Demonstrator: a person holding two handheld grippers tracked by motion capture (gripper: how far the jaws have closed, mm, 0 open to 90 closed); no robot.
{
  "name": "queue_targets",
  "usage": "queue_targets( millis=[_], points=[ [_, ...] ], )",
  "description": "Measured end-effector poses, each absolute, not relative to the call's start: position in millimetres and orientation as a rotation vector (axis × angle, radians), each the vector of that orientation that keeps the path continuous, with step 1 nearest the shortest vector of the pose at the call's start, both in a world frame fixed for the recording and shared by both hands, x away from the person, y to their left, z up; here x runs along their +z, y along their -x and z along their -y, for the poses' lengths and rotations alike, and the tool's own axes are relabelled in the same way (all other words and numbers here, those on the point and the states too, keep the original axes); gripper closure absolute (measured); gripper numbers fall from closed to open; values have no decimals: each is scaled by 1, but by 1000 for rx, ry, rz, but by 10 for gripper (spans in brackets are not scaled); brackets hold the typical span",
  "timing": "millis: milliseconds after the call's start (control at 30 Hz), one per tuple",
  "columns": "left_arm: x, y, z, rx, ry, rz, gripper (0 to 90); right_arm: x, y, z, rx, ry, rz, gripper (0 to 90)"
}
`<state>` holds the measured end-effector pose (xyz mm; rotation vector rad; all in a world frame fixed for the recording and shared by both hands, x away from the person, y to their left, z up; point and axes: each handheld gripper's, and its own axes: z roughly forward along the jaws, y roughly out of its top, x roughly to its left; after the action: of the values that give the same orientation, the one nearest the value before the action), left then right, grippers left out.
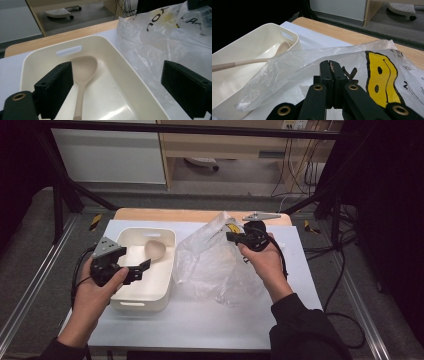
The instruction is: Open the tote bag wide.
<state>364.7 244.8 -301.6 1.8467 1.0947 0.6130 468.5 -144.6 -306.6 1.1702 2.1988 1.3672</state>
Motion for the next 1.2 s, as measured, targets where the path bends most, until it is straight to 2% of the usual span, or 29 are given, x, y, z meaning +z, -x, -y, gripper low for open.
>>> queue_targets(
  millis=[800, 1200],
  points=[
    [-317, -358, -287, 607, -1863, -1198, 131, -313, -467, 145, 1364, -1172, -2220, 900],
    [-338, -365, -290, 563, -1896, -1241, 238, -317, -469, 146, 1358, -1184, -2224, 900]
  ],
)
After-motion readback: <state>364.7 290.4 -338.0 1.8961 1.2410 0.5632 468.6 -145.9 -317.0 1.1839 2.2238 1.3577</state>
